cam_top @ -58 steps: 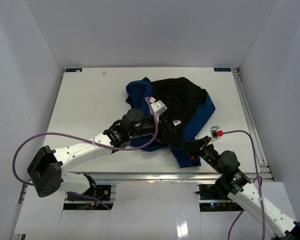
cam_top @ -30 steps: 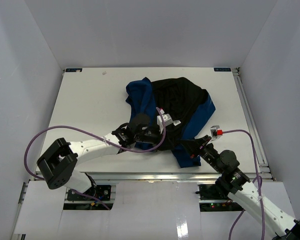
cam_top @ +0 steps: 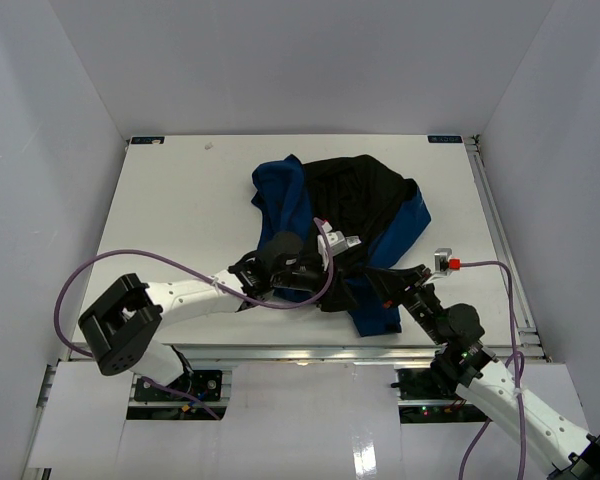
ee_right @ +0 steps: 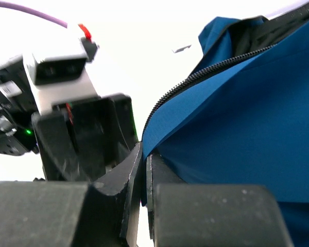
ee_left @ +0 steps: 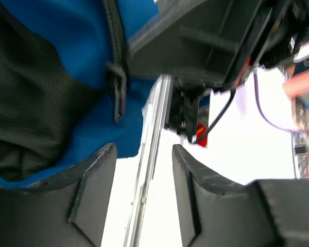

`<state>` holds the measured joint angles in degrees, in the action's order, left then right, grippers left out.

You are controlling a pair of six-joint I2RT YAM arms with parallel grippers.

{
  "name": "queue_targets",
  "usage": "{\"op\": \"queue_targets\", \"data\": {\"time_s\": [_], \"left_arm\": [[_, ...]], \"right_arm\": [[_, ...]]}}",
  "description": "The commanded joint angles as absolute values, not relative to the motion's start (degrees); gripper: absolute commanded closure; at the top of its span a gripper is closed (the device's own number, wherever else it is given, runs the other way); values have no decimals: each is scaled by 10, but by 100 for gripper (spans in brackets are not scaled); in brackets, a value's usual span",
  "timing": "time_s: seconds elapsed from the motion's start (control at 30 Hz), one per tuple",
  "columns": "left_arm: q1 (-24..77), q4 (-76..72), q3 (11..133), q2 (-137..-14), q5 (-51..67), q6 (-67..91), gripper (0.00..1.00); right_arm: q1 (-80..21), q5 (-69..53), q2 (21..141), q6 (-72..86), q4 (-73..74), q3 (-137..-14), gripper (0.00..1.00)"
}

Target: Zip up the jacket

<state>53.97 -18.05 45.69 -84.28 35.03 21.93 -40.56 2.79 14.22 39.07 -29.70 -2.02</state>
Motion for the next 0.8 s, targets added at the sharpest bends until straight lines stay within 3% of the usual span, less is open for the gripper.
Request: {"op": "queue_targets", "data": {"time_s": [0.0, 0.17, 0.5, 0.77], "left_arm": [[543, -170, 443, -813, 351, 212, 33], [542, -116, 446, -774, 296, 194, 32], [488, 107, 485, -656, -54, 202, 30], [368, 110, 391, -578, -112, 282, 23]], "right_arm": [[-408, 18, 136, 391, -359, 83, 92], [-408, 12, 132, 374, -347, 88, 92], [-407, 10, 99, 346, -254, 77, 92], [-407, 5, 86, 334, -219, 57, 92]]}}
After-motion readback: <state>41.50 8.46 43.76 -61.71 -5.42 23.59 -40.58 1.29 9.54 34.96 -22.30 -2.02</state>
